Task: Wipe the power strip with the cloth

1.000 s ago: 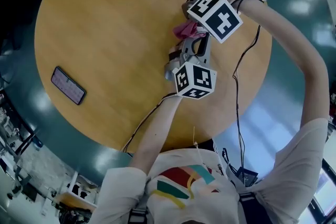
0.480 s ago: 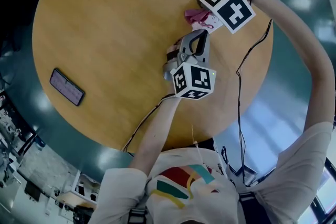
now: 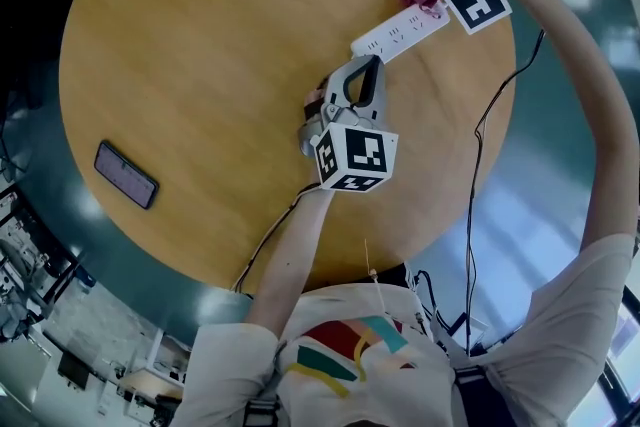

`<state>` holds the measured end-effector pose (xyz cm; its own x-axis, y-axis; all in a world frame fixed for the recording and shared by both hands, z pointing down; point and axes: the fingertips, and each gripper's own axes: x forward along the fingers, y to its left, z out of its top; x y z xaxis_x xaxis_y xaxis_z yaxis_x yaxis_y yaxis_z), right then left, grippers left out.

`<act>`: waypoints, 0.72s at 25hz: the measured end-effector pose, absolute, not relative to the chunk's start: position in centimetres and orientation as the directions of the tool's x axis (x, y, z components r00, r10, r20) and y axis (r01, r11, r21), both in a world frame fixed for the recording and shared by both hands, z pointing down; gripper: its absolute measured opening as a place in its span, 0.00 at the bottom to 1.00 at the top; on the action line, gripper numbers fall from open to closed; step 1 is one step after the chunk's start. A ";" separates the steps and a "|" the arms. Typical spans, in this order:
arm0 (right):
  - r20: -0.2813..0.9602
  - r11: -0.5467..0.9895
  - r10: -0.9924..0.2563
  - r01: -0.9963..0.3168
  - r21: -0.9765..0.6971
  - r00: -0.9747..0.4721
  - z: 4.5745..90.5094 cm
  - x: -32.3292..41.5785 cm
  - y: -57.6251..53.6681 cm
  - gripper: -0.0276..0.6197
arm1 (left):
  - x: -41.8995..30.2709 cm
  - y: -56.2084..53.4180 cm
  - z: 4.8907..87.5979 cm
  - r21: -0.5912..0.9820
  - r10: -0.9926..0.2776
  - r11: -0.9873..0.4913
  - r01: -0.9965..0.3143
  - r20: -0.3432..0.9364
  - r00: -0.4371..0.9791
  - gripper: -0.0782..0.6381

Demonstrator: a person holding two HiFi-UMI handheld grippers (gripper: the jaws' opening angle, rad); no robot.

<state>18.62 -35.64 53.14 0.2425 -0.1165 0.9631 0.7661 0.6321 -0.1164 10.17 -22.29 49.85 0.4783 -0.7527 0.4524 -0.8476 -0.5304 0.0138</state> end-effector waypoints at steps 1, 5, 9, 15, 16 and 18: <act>0.963 0.640 -0.120 0.761 -0.111 0.241 53.1 19.0 -35.8 0.10 | 10.2 -22.3 49.7 0.014 -0.753 -0.530 -0.848 0.452 0.478 0.17; 0.972 0.697 -0.152 0.717 -0.024 0.181 53.1 18.9 -36.7 0.10 | 10.0 -22.1 49.9 0.013 -0.753 -0.531 -0.847 0.452 0.479 0.17; 0.982 0.913 -0.124 0.370 0.170 -0.145 49.3 14.4 -36.8 0.10 | 10.0 -21.9 49.8 0.023 -0.747 -0.544 -0.839 0.442 0.496 0.17; 0.873 0.987 0.047 -0.112 -0.115 -0.486 45.5 7.2 -28.8 0.10 | 5.7 -19.8 49.9 -0.002 -0.792 -0.486 -0.874 0.424 0.439 0.17; 0.850 0.965 0.082 -0.173 -0.199 -0.521 45.4 6.4 -27.7 0.10 | 5.0 -19.7 49.8 0.006 -0.794 -0.475 -0.880 0.428 0.431 0.17; 0.803 0.897 0.128 -0.277 -0.344 -0.581 45.5 5.5 -25.9 0.10 | 4.4 -19.5 49.3 0.000 -0.791 -0.478 -0.878 0.435 0.431 0.17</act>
<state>5.53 -25.94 45.46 -0.5815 0.1283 0.8034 -0.2771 0.8972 -0.3439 4.39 -19.45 49.29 0.4306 -0.7907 0.4352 -0.8782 -0.4783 0.0000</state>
